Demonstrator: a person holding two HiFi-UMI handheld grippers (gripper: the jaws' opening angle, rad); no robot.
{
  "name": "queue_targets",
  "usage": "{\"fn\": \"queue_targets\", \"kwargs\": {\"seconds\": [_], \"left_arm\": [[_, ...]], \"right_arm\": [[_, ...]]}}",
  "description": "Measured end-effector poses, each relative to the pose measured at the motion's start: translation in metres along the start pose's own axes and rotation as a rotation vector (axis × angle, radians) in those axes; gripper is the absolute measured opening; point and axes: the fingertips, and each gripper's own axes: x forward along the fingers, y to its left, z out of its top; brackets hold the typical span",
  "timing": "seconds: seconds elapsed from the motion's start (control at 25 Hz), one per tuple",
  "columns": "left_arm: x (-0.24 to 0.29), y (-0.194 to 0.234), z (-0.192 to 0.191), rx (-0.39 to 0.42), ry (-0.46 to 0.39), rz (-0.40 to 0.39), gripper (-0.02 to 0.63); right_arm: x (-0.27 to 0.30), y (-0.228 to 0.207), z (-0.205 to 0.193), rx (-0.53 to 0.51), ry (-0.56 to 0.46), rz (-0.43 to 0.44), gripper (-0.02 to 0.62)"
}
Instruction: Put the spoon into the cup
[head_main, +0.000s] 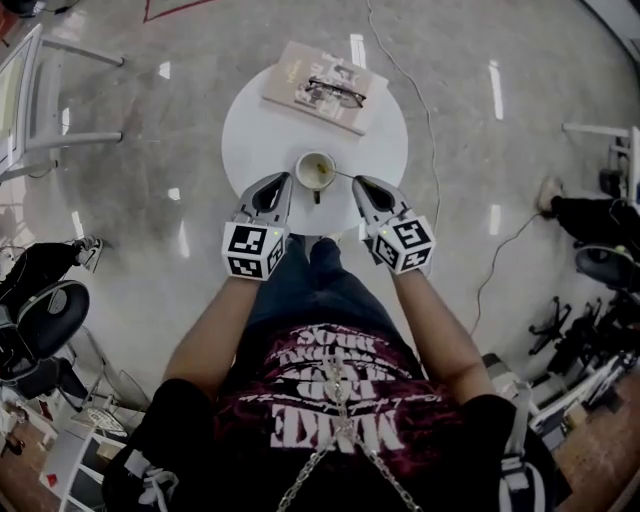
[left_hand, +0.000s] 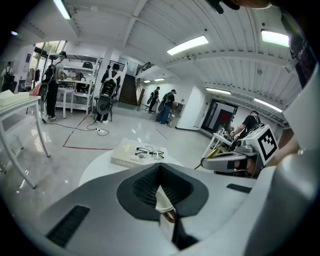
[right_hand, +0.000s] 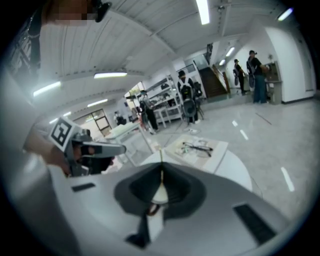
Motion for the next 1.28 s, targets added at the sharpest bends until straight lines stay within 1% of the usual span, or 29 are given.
{"fn": "queue_targets", "kwargs": {"seconds": [0.2,0.44,0.72,0.76,0.8,0.88,1.08,1.16,1.28], "left_arm": [[0.017,0.019,-0.027,-0.054,0.047,0.028,0.026],[0.037,0.028,-0.045,-0.071,0.082,0.038,0.026],[0.041,0.025,-0.053,-0.075,0.105,0.035,0.026],[0.040,0.024,-0.052,-0.071,0.104,0.034,0.026],[0.039,0.023,-0.050,-0.066,0.103,0.035,0.026],[0.036,0.023,-0.045,-0.053,0.098,0.039,0.026],[0.022,0.017,-0.025,-0.020,0.080,0.047,0.026],[0.016,0.017,-0.015,-0.007,0.065,0.057,0.026],[0.008,0.013,0.007,0.008,0.026,0.068,0.026]], "right_arm": [[0.027,-0.009,-0.028,-0.016,0.075,0.011,0.035],[0.054,-0.017,-0.049,0.019,0.139,0.005,0.035],[0.065,-0.014,-0.066,0.058,0.188,0.031,0.042],[0.066,-0.013,-0.068,0.050,0.196,0.037,0.096],[0.066,-0.012,-0.069,0.038,0.202,0.042,0.167],[0.067,-0.012,-0.069,0.012,0.206,0.043,0.197],[0.048,-0.019,-0.059,-0.074,0.214,-0.001,0.216],[0.036,-0.024,-0.050,-0.073,0.198,-0.015,0.218],[0.015,-0.027,-0.022,-0.037,0.130,-0.003,0.218]]}}
